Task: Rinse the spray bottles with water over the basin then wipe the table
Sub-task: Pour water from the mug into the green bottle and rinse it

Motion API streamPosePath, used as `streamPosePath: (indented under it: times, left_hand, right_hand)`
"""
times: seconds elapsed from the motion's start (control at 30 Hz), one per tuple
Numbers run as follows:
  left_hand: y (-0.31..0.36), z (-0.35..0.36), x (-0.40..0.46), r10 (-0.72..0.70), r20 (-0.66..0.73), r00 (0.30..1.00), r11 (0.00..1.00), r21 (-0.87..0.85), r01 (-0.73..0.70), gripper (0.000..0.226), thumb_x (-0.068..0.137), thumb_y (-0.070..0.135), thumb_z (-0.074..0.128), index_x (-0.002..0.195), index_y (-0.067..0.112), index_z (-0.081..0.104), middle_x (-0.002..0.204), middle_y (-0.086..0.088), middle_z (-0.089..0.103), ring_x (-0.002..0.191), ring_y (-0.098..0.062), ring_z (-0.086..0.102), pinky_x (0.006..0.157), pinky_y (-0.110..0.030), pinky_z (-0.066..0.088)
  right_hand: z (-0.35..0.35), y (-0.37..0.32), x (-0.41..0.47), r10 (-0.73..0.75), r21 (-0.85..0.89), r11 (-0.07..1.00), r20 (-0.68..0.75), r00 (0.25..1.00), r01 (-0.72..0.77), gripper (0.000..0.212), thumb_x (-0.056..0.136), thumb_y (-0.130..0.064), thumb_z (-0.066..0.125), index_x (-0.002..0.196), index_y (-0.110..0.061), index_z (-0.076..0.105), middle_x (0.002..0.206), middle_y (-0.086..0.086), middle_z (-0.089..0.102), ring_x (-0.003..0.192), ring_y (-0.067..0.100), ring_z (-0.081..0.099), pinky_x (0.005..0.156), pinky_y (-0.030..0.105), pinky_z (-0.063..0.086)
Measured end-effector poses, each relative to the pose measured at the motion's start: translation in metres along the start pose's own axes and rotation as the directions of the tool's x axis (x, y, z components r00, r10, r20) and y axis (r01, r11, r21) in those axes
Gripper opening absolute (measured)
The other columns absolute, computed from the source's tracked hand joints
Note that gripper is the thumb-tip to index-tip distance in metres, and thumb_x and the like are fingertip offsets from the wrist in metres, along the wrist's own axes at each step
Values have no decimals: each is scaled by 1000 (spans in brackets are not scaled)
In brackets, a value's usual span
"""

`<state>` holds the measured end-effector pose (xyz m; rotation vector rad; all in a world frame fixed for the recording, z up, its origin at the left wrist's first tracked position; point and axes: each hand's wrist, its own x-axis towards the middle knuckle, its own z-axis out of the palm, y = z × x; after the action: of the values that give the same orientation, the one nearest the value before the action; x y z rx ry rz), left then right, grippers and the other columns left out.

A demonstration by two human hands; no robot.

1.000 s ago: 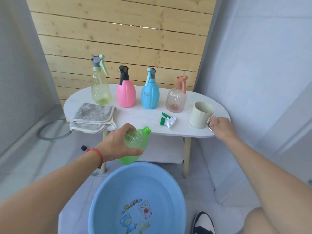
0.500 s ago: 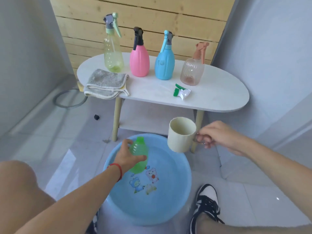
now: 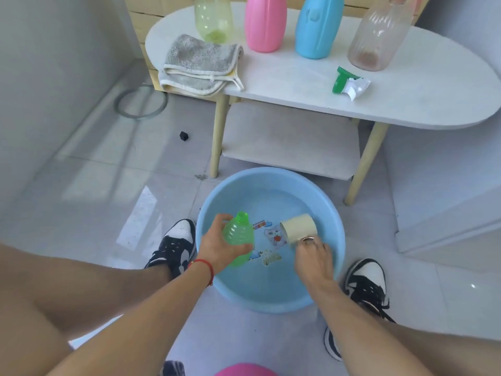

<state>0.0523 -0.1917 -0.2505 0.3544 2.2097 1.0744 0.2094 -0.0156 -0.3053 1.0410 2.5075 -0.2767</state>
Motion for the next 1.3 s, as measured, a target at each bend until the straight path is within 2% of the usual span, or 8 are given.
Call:
streamPosePath:
  times: [0.13, 0.33, 0.43, 0.53, 0.63, 0.77, 1.07, 1.3]
  left_hand:
    - [-6, 5, -3, 26, -19, 999, 1000, 10, -26, 69, 68, 27, 92, 121, 39, 49, 108, 20, 55, 91, 3, 58, 55, 0, 39]
    - [-18, 10, 0, 70, -34, 997, 995, 67, -68, 71, 67, 29, 91, 124, 34, 50, 109, 13, 60, 97, -16, 59, 62, -4, 38]
    - [-21, 13, 3, 82, -23, 996, 993, 87, -80, 75, 67, 30, 91, 130, 35, 51, 115, 9, 63, 100, -15, 58, 66, -9, 39]
    - [-22, 18, 6, 102, -9, 995, 989, 106, -101, 82, 66, 33, 91, 138, 38, 52, 124, 11, 63, 112, -13, 55, 87, -19, 44]
    - [-22, 24, 7, 133, 13, 991, 984, 115, -133, 83, 66, 30, 93, 139, 36, 54, 129, 11, 62, 118, -14, 56, 95, -22, 44]
    - [-23, 28, 10, 170, 22, 985, 979, 115, -171, 78, 66, 24, 92, 136, 30, 57, 130, 9, 62, 119, -15, 56, 94, -20, 39]
    - [-21, 33, 12, 170, 37, 985, 982, 77, -172, 76, 66, 18, 92, 132, 33, 59, 124, 11, 61, 108, -12, 53, 80, -15, 41]
    - [-22, 35, 14, 172, 36, 984, 982, 78, -175, 76, 63, 20, 93, 131, 32, 60, 127, 9, 62, 115, -16, 55, 93, -22, 40]
  right_hand:
    - [5, -6, -5, 39, 234, 972, -47, 998, -27, 24, 82, -2, 58, 96, -14, 74, 95, 8, 74, 108, 30, 62, 80, 37, 46]
    - [-3, 3, -1, 268, 702, 692, -33, 963, -168, 37, 93, -15, 57, 56, -11, 52, 60, 16, 53, 63, 33, 47, 59, 35, 37]
    - [-19, 17, -6, 318, 837, 509, 33, 948, -200, 30, 91, -20, 64, 66, -3, 71, 64, 7, 63, 62, 23, 49, 56, 30, 39]
    - [-25, 25, -14, 294, 882, 439, 40, 955, -172, 36, 90, -31, 69, 67, -4, 69, 69, 8, 67, 62, 20, 54, 56, 29, 42]
    - [-31, 23, -19, 265, 879, 465, -22, 964, -108, 60, 88, -46, 70, 64, 1, 43, 63, 7, 40, 58, 18, 41, 58, 32, 33]
    - [-50, 14, -31, 262, 831, 557, -194, 945, 17, 53, 88, -26, 70, 60, -12, 27, 58, -1, 22, 57, 14, 20, 53, 33, 22]
    - [-74, 1, -41, 183, 751, 644, -335, 924, 144, 48, 79, -14, 68, 59, -9, 24, 60, 4, 20, 60, 14, 18, 53, 33, 19]
    - [-81, -7, -40, 104, 614, 754, -465, 879, 236, 52, 81, -14, 71, 58, -16, 24, 55, -2, 17, 58, 16, 17, 49, 29, 21]
